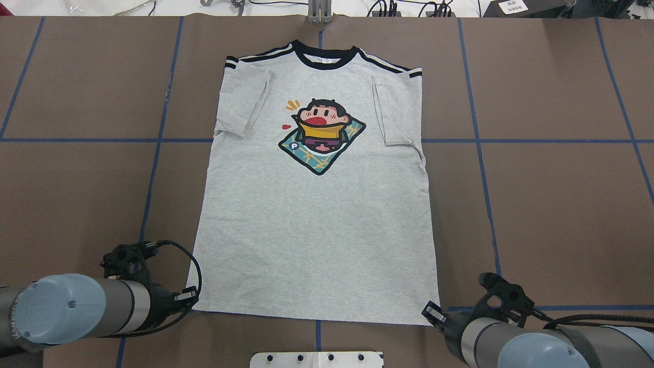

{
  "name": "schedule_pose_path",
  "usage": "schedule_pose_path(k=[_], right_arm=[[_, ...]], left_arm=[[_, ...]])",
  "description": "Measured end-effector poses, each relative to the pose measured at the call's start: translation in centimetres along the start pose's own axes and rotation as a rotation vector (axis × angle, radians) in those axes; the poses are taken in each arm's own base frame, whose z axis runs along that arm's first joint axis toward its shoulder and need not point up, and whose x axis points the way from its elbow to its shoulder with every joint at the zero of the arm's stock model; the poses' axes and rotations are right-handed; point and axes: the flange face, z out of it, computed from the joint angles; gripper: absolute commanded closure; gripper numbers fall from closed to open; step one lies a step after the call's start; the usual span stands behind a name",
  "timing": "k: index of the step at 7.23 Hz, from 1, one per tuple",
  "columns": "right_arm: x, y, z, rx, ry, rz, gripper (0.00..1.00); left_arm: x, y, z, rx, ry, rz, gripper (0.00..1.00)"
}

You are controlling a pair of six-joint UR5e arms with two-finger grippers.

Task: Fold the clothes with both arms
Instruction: 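Grasp the hem with both grippers and fold it up toward the collar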

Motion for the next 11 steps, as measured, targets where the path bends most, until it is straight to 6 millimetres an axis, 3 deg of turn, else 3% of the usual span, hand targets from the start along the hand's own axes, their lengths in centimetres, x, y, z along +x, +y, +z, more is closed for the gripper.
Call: schedule_pose_path(k=[3,5,6,8,10,11], right_arm=[[1.8,-1.0,-4.2,-0.055,0.009,-0.005,1.00],[0.7,-3.0,-6.3,-0.048,-0.031,0.024,1.00],[-0.9,-4.7,-6.9,-0.025,-0.070,0.035,1.00],[-7.4,-9.3,-6.1,0.045,-0.130,-0.001,1.00],[-16.2,-16.5,-4.0,0.125,-0.080,-0.038,1.00],[-19.1,-20.0,-2.9,0.166,-0.049,-0.065,1.00]], left_arm=[[2.6,3.6,-7.1,-0.094,0.121,-0.024,1.00],[3.6,3.5,-10.5,-0.101,0.168,-0.041,1.00],[4.2,1.5,-11.4,-0.052,0.183,-0.017,1.00],[6.9,-6.9,-12.2,0.126,0.171,0.103,1.00],[11.1,-16.2,-9.2,0.252,0.108,0.138,1.00],[13.2,-20.2,-7.6,0.295,0.093,0.136,1.00]])
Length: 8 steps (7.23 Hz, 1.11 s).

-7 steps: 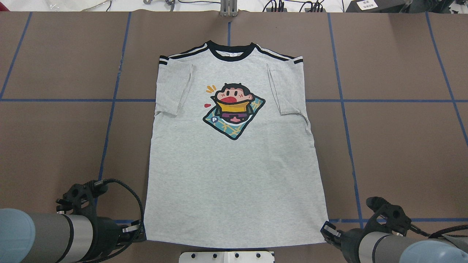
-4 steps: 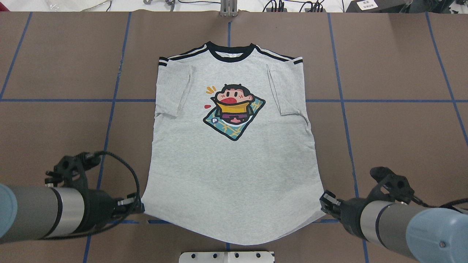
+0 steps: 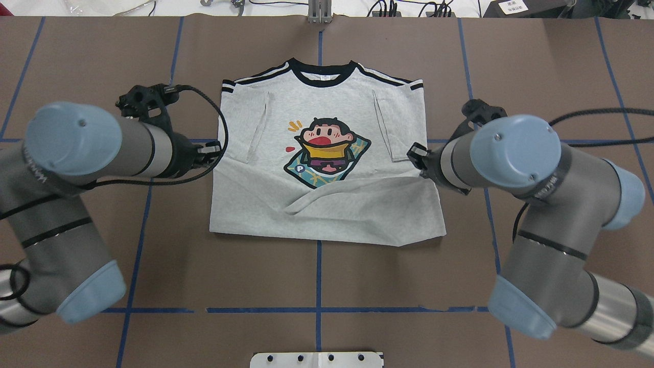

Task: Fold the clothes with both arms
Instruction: 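Grasp the hem with both grippers and fold it up toward the collar, then release the folded hem with both grippers and lift the right gripper away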

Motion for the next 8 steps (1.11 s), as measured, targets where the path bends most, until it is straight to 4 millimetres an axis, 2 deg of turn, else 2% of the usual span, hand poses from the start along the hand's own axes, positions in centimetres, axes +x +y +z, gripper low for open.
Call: schedule_pose_path(k=[1,2,4,5,8], right_arm=[[-2.1,-2.6,1.7,0.031,0.029,-0.018,1.00],[-3.9,-4.5,3.4,0.054,0.056,-0.024,1.00],[-6.7,-9.0,8.2,0.094,0.074,-0.011,1.00],[-7.0,-11.5,10.5,0.111,0.067,-0.009,1.00],[-7.0,-15.6,16.5,0.133,0.060,-0.002,1.00]], left_arm=[[0.2,-3.2,3.0,0.036,-0.002,0.001,1.00],[-0.5,-6.1,5.8,0.069,0.005,0.008,1.00],[-2.3,-10.4,10.0,0.116,0.010,0.029,1.00],[-2.7,-11.9,11.6,0.132,0.014,0.037,1.00],[-4.5,-14.9,15.1,0.183,0.034,0.092,1.00]])
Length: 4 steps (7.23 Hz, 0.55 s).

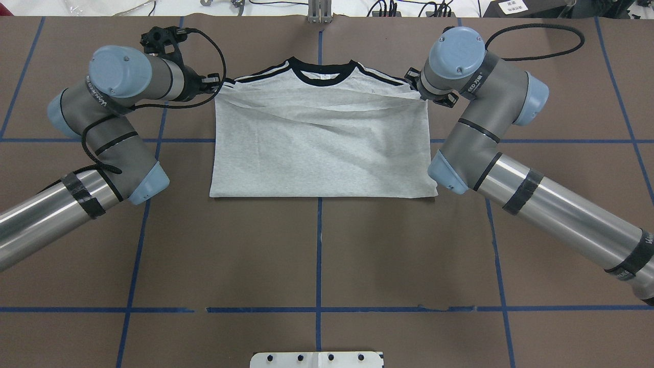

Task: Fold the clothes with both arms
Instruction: 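Release the folded hem with both grippers and lift the right gripper away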

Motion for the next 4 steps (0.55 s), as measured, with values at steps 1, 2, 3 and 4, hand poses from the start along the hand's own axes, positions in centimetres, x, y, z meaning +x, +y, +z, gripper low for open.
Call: schedule_pose_path(k=[1,2,3,4], right_arm=[[0.4,-0.8,1.2,0.006,0.003,0.005,1.00],[0.7,-1.6,1.8,0.012,0.010,0.011,1.00],[0.6,-2.3,2.1,0.018,0.013,0.016,1.00],[0.4,-3.1,2.2,0.025,0.017,0.020,1.00]], left_arm=[[-0.3,-0.4,0.9,0.014,-0.005,0.014,1.00],[-0.2,-0.7,1.5,0.018,-0.011,0.020,1.00],[0.0,-0.9,1.8,0.020,-0.013,0.022,1.00],[0.1,-0.9,1.9,0.021,-0.014,0.022,1.00]])
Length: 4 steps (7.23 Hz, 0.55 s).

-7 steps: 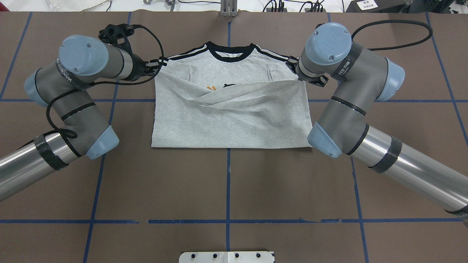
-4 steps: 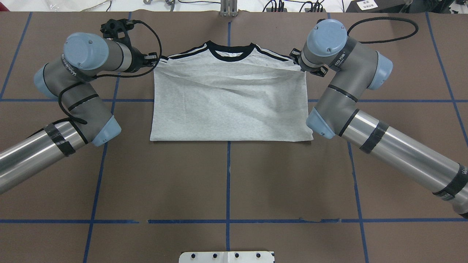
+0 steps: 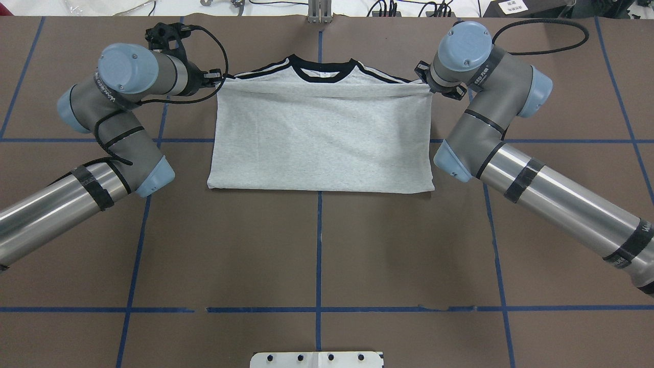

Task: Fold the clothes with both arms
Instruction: 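Release the folded hem with both grippers and lift the right gripper away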

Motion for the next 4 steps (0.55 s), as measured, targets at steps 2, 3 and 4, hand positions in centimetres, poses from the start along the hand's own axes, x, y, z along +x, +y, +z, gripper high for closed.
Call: schedule_pose_path(k=[2,3,4], right_arm=[[-1.7,-0.8,-0.5,0.007,-0.008,0.004,1.00],[-2.3,-0.8,-0.5,0.007,-0.008,0.003,0.53],[-2.7,-0.8,-0.5,0.007,-0.007,0.003,0.17]], left_arm=[[-0.1,-0.1,0.1,0.000,-0.002,0.000,1.00],[-0.1,-0.1,0.1,0.000,-0.003,0.000,0.84],[-0.4,-0.2,0.2,0.001,-0.007,-0.001,0.52]])
